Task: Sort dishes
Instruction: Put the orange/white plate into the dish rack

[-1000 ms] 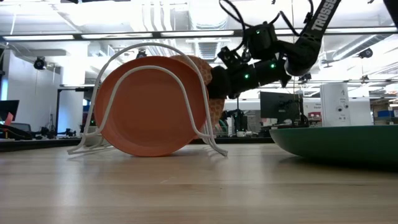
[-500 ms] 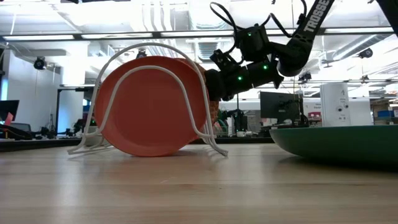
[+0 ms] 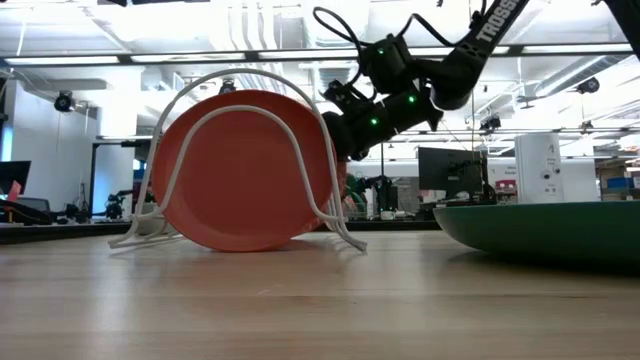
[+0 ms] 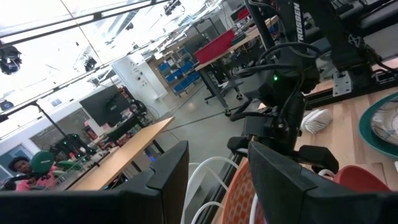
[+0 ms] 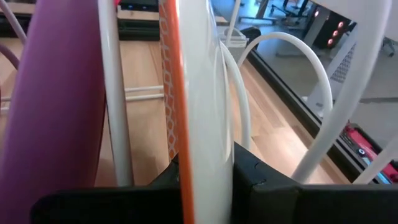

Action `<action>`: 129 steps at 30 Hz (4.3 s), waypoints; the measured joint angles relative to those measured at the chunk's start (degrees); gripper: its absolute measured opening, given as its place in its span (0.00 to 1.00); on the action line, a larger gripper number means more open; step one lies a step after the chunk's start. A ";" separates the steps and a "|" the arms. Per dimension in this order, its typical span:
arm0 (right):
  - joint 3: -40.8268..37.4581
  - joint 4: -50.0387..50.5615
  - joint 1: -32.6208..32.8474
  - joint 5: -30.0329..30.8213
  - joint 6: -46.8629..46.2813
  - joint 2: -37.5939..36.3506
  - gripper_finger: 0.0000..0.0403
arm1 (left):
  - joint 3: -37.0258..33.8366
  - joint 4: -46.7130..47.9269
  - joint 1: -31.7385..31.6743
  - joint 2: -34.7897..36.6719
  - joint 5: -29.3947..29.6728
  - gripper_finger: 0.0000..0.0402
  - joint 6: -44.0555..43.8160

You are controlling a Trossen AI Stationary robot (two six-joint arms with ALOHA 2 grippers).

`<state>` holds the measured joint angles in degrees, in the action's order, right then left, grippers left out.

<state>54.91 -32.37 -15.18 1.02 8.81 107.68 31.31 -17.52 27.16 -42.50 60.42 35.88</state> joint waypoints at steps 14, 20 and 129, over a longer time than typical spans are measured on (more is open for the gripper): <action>4.50 8.10 -0.98 -4.59 1.17 0.00 0.06 | -0.02 0.16 0.00 -0.07 0.01 0.39 0.00; 6.13 11.07 -1.16 -4.76 2.16 0.00 0.06 | -0.07 0.22 0.00 -0.07 0.00 0.39 0.00; 10.52 33.51 -2.19 -2.14 0.29 -2.32 0.60 | -0.09 0.49 -0.60 -0.17 0.04 0.39 -0.44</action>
<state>65.43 1.14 -17.37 -1.12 9.10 105.36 31.22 -17.03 26.56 -42.68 60.47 35.44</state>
